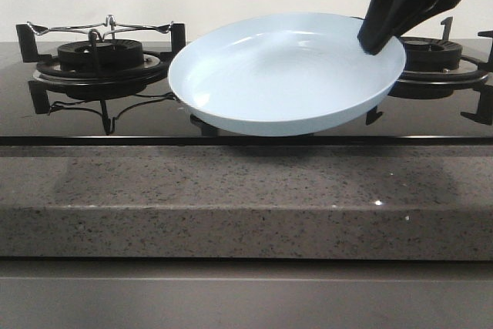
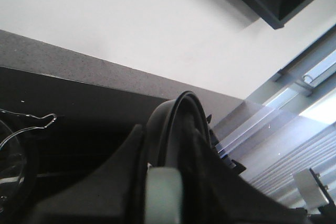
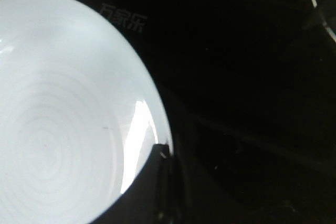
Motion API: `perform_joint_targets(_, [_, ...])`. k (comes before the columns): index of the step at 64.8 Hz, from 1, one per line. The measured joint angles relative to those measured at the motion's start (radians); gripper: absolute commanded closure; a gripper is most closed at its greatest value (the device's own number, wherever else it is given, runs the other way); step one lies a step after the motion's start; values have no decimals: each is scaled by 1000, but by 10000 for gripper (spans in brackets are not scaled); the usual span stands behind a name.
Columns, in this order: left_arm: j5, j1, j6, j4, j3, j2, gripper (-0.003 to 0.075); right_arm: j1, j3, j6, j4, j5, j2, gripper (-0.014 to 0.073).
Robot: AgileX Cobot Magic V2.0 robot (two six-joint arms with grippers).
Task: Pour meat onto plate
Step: 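Lift the black frying pan with the left gripper over the plate, then tip the pan with the left gripper to pour the meat onto the plate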
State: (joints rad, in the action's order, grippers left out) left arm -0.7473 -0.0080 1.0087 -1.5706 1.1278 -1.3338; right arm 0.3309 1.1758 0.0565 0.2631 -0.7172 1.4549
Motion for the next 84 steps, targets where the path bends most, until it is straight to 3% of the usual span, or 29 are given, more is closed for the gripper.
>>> perform_joint_targets(20, [93,-186,221,20,-5,26,741,0,0,0,0,0,0,662])
perform_joint_targets(45, [170,-333,459,72,-5,105,741,0,0,0,0,0,0,662])
perform_joint_targets(71, [212,-371,716,87,-5,105,741,0,0,0,0,0,0,662])
perform_joint_targets(84, [161,-371,849,78,-5,105,741,0,0,0,0,0,0,662])
